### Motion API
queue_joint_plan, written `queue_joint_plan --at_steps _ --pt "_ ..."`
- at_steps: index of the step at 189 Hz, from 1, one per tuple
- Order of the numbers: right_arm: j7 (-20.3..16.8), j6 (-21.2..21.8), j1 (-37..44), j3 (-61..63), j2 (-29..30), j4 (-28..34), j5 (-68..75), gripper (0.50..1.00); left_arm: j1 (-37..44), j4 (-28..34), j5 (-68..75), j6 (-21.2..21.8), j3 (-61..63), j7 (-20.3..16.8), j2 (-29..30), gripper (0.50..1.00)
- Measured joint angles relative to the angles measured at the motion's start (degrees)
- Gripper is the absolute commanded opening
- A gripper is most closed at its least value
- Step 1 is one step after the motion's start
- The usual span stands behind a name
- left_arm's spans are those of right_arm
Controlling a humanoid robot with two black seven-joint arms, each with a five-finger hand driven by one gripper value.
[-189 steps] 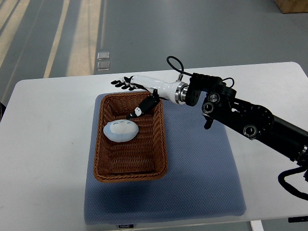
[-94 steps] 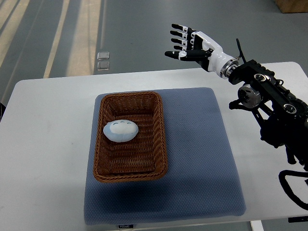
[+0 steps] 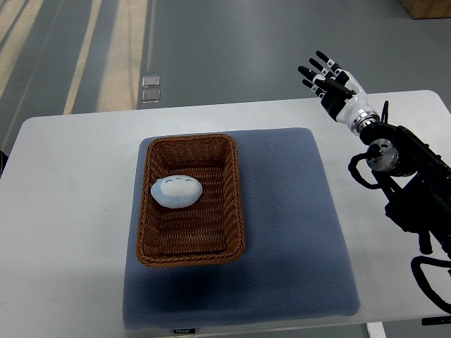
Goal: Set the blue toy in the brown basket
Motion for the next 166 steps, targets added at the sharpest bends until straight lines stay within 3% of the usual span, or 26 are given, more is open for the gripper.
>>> queue_joint_plan --at_steps 74,166 --pt "3.13 2.57 -2.4 -0.41 -0.18 -4.14 0.43 0.913 0.17 0.08 0.0 0.0 0.06 0.42 0.0 1.0" --pt "3.74 1.85 -3.29 -0.23 0.39 -4.28 0.58 0.913 0.18 0.0 0.0 0.0 0.08 0.43 0.0 1.0"
